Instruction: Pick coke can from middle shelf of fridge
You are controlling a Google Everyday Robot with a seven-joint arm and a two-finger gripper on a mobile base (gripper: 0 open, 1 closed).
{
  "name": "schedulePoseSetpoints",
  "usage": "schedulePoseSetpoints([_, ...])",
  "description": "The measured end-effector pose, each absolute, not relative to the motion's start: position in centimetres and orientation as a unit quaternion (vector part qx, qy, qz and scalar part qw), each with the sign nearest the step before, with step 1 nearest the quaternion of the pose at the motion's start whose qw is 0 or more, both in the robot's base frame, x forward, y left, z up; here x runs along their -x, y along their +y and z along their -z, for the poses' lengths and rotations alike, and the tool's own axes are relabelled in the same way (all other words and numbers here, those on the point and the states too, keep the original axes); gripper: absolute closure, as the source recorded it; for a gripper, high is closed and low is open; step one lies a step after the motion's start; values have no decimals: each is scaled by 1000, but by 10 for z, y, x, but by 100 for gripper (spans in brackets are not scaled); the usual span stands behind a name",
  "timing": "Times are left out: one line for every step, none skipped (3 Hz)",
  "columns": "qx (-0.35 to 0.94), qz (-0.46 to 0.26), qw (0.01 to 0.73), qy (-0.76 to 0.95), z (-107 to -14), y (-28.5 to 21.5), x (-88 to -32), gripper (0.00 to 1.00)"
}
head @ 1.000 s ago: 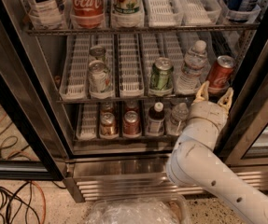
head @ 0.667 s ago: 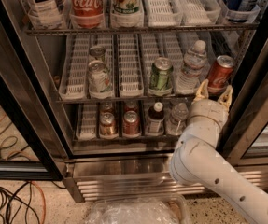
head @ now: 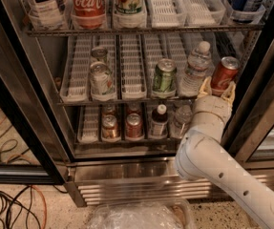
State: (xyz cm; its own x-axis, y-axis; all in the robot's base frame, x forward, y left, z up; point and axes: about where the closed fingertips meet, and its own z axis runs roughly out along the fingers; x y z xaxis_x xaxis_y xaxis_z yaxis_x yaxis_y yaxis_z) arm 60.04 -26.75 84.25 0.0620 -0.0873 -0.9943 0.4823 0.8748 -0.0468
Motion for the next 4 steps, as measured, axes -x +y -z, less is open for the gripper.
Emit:
schedulePoseSetpoints([-159,201,712,654,-841,-269,-608,46])
schedulePoseSetpoints([-169,200,709,655,-839,-273,-612,47])
schedulePoseSetpoints([-185,194,704,658,-837,-285,-617,48])
schedulePoseSetpoints([-182,191,705,658,-838,-286,-620,47])
